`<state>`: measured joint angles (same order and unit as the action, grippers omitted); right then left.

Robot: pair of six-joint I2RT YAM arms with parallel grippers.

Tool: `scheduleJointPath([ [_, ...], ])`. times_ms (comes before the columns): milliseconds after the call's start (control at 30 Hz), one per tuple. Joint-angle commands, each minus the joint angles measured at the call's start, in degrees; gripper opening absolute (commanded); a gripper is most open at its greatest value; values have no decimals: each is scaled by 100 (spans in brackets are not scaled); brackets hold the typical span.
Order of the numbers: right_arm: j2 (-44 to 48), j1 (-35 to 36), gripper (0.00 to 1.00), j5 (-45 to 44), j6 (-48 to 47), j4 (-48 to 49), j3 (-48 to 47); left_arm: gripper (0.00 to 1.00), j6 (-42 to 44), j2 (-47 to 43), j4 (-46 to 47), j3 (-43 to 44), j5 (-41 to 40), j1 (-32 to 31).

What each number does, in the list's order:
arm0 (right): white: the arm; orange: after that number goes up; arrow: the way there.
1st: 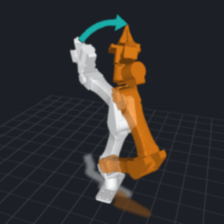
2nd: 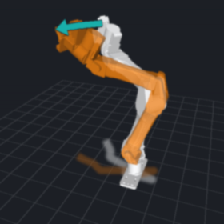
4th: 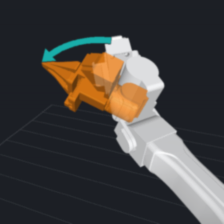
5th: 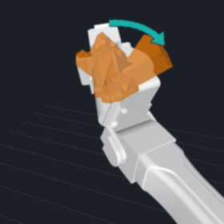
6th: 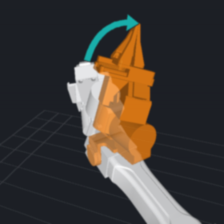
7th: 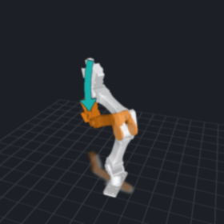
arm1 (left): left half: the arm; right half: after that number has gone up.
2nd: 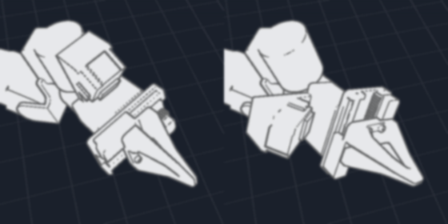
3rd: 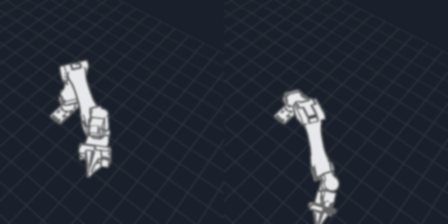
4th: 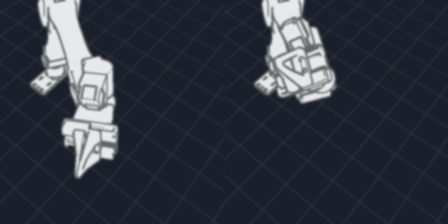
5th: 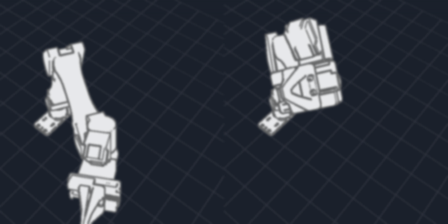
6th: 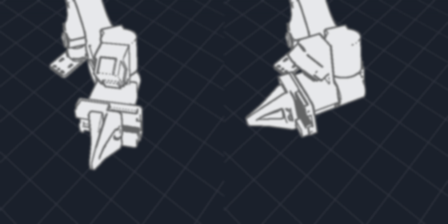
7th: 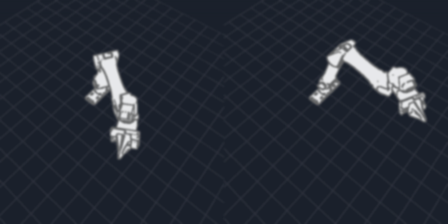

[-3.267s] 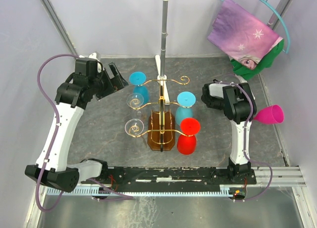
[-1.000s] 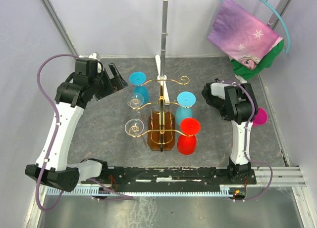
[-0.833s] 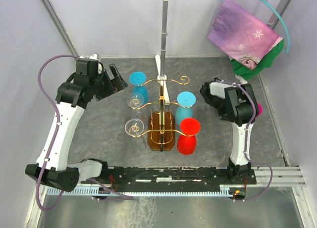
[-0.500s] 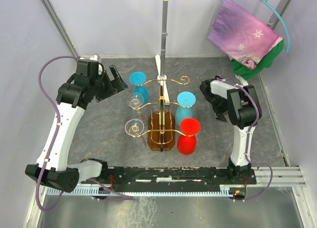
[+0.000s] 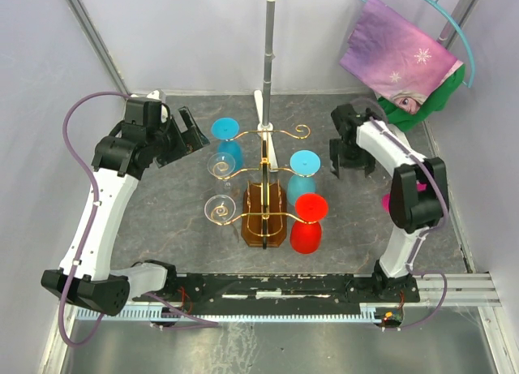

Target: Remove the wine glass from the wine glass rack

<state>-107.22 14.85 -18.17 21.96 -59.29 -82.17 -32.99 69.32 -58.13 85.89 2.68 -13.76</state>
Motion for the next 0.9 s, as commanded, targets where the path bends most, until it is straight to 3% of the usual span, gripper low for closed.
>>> scheduleJointPath([
  [0, 559, 27, 82, 994, -35, 222, -853, 99, 132, -96, 331, -15, 65, -17],
  [233, 811, 10, 13, 2064, 125, 413, -1568, 99, 147, -179, 322, 14, 49, -14],
  [300, 873, 0, 2, 2418, 249, 401, -1730, 99, 152, -198, 322, 31, 49, -12],
  [400, 1145, -116, 1, 3139, 708, 481, -1912, 99, 157, -177, 259, 120, 51, -13],
  [500, 1497, -270, 20, 3840, 1191, 667, -1916, 99, 138, -107, 209, 303, 109, -15],
  [567, 1696, -367, 27, 3850, 1208, 448, -2037, 99, 135, -72, 196, 382, 94, -13],
  [867, 2586, -640, 30, 5493, 2132, 1202, -1300, 99, 91, 41, 230, 513, 329, -19],
])
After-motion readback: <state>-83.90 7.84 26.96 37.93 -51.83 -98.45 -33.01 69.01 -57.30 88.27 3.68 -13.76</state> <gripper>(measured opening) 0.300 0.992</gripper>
